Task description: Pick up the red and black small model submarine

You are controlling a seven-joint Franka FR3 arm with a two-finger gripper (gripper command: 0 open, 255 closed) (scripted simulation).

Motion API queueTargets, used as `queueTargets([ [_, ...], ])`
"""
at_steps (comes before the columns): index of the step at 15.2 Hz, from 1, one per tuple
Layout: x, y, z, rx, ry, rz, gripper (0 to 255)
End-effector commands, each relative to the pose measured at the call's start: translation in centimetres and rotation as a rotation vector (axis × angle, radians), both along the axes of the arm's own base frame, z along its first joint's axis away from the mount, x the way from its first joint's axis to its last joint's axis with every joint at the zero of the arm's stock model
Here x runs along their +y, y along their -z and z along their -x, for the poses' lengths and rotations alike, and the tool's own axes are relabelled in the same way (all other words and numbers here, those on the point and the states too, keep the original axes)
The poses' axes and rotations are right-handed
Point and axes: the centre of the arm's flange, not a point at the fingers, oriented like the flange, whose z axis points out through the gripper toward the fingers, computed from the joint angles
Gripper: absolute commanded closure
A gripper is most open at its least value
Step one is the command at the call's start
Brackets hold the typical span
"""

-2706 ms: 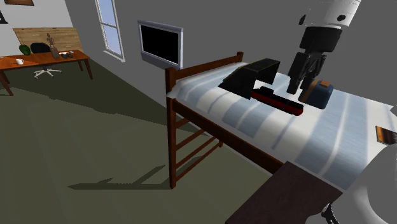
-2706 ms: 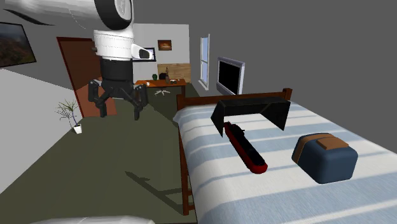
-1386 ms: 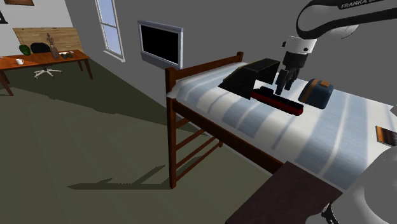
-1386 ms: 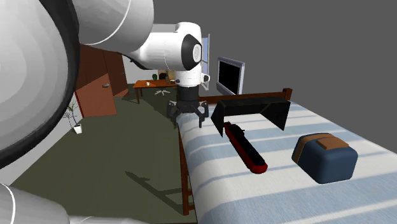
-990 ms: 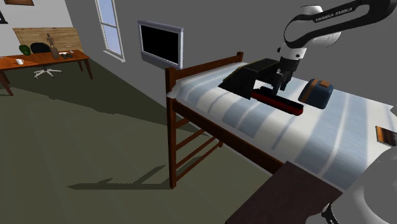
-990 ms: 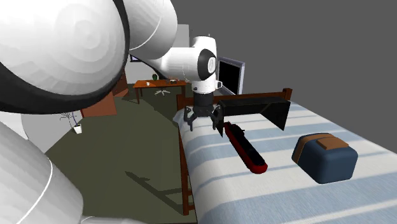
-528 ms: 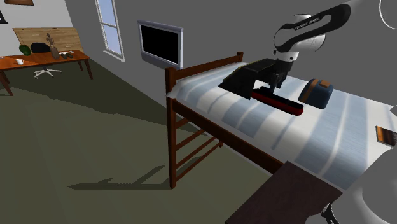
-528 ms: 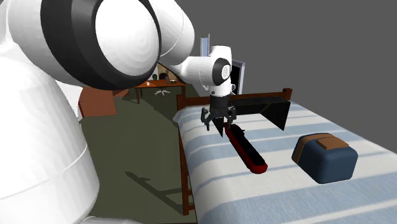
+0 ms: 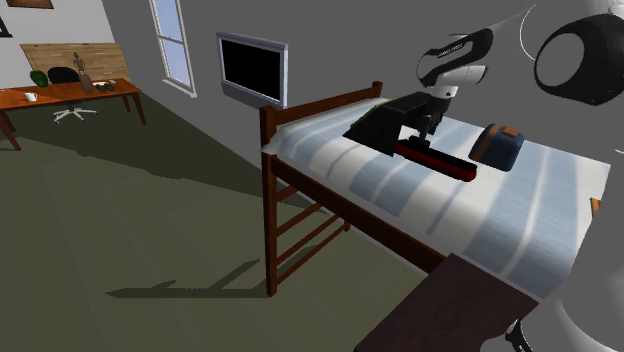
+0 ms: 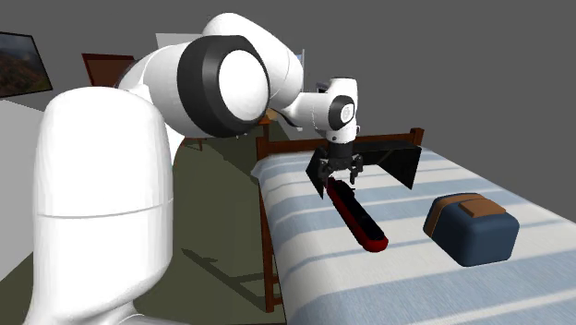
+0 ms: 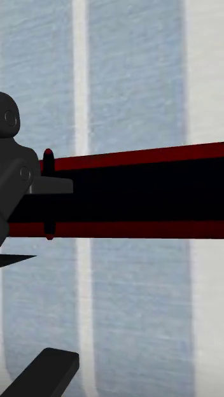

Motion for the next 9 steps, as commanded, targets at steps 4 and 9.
queueTargets([
  [4,-4.1,1.7,-2.7,-0.009,-0.018,0.018,0],
  [9,-4.1,4.4,-2.7,-0.009,-0.018,0.018,0],
])
